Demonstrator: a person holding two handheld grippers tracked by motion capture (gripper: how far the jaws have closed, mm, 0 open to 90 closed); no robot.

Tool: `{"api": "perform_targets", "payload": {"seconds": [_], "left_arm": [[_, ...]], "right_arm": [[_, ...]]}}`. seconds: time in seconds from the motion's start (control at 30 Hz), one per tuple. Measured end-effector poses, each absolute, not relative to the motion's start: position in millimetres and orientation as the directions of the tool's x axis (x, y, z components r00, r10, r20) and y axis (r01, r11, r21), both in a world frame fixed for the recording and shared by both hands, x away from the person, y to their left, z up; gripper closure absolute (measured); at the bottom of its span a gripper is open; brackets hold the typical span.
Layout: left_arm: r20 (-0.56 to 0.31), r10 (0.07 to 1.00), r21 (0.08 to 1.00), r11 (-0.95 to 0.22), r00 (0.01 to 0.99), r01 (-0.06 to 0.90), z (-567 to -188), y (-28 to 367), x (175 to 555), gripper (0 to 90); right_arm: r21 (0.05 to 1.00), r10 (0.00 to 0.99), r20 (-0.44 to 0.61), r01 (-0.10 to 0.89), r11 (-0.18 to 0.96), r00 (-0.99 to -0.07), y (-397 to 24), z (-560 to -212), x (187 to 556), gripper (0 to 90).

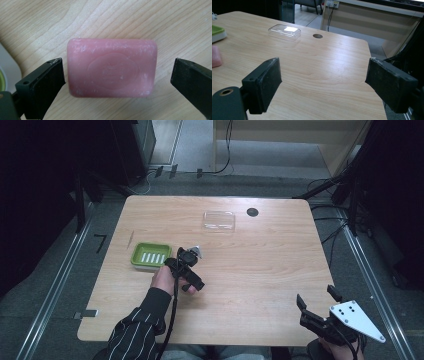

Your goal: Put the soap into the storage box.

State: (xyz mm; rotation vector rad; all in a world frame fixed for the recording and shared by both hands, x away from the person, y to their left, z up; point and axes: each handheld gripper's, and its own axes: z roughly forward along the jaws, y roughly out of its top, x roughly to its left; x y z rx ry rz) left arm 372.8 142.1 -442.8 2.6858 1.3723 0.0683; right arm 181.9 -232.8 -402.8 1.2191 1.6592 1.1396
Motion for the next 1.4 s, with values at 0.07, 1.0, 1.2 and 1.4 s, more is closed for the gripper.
{"api": "perform_targets", "payload": {"seconds": [0.07,1.0,1.2,1.4], "left_arm": [[-0.010,0.806,0.129,-0.586,0.592,0.800,-445.4,140.6,372.1,0.0],[0.055,0.820,0.090,-0.572,0.569,0.816,-460.5,135.3,375.7,13.1],[0.054,0.821,0.089,-0.571,0.568,0.816,-460.4,135.6,375.5,13.3],[0.046,0.821,0.093,-0.571,0.569,0.816,-460.3,136.5,375.1,13.7]], "right_arm": [[0.950,0.967,-0.068,0.279,0.138,-0.245,-233.0,-402.8,181.8,13.5],[0.952,0.967,-0.064,0.275,0.133,-0.245,-234.1,-402.7,181.6,13.5],[0.952,0.967,-0.064,0.275,0.133,-0.246,-234.2,-402.8,181.6,13.5],[0.953,0.967,-0.061,0.275,0.129,-0.246,-234.3,-402.8,181.5,13.5]]}}
